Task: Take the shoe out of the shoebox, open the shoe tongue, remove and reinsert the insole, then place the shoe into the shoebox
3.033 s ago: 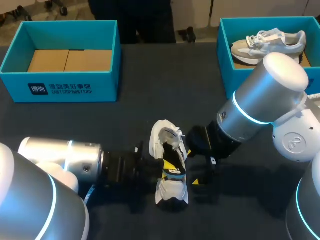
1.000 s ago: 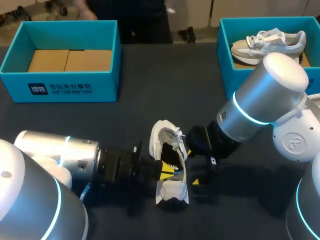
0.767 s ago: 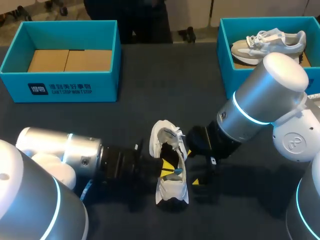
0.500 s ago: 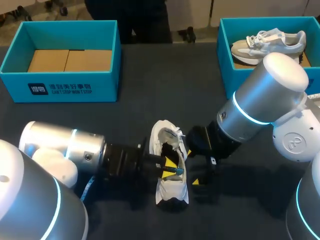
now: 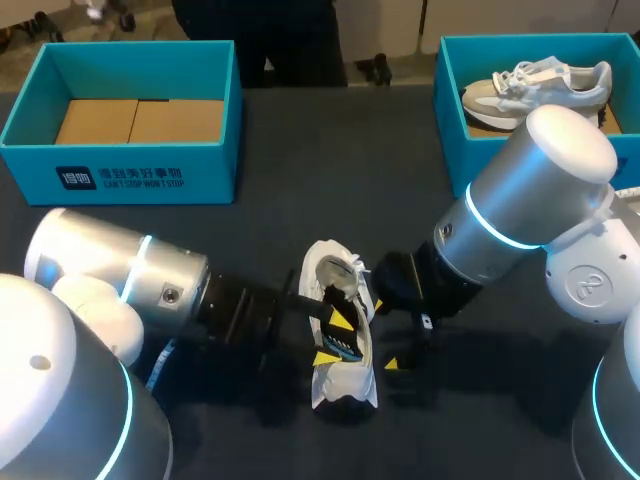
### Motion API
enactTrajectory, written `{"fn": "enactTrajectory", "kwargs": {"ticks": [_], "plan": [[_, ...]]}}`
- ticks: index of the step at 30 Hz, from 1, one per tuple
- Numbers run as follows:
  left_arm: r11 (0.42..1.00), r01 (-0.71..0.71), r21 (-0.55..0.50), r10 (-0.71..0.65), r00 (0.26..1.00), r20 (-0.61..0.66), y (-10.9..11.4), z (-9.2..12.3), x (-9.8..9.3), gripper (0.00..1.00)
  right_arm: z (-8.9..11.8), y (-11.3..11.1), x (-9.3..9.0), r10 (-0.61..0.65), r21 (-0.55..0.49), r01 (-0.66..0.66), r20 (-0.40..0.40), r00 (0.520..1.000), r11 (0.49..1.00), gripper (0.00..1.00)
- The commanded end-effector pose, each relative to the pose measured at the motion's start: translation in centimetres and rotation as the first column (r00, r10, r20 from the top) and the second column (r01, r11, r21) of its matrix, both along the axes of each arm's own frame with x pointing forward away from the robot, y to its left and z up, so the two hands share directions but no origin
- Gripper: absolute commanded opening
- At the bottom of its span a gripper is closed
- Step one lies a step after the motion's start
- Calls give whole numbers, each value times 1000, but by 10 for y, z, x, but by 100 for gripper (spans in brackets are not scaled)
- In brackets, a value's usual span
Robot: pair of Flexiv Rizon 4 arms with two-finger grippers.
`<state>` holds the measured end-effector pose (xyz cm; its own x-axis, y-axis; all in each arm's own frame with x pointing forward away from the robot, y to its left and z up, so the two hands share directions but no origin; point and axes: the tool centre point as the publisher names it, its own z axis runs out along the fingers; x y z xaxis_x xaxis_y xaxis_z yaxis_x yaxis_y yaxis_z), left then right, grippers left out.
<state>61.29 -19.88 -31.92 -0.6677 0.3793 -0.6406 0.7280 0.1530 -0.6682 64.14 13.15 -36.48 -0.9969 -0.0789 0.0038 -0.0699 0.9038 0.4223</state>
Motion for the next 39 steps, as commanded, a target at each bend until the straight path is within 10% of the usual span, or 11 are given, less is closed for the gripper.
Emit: {"fn": "enactTrajectory", "kwargs": {"ticks": [1, 8, 28, 39], "plan": [[998, 14, 54, -14, 1000, 0, 1, 6, 2, 43, -1, 0, -1, 0, 1, 0, 1, 1000, 1000, 100], [991, 64, 117, -62, 998, -22, 12, 7, 6, 41, 0, -3, 1, 2, 2, -2, -3, 1000, 1000, 100], [885, 252, 392, -249, 967, -58, 65, 24, 5, 38, 60, -109, 19, 31, -13, -31, 43, 999, 999, 100], [764, 353, 540, -356, 929, -103, 87, 54, 19, 35, 61, -114, 21, 40, -29, -40, 21, 999, 999, 100]]}}
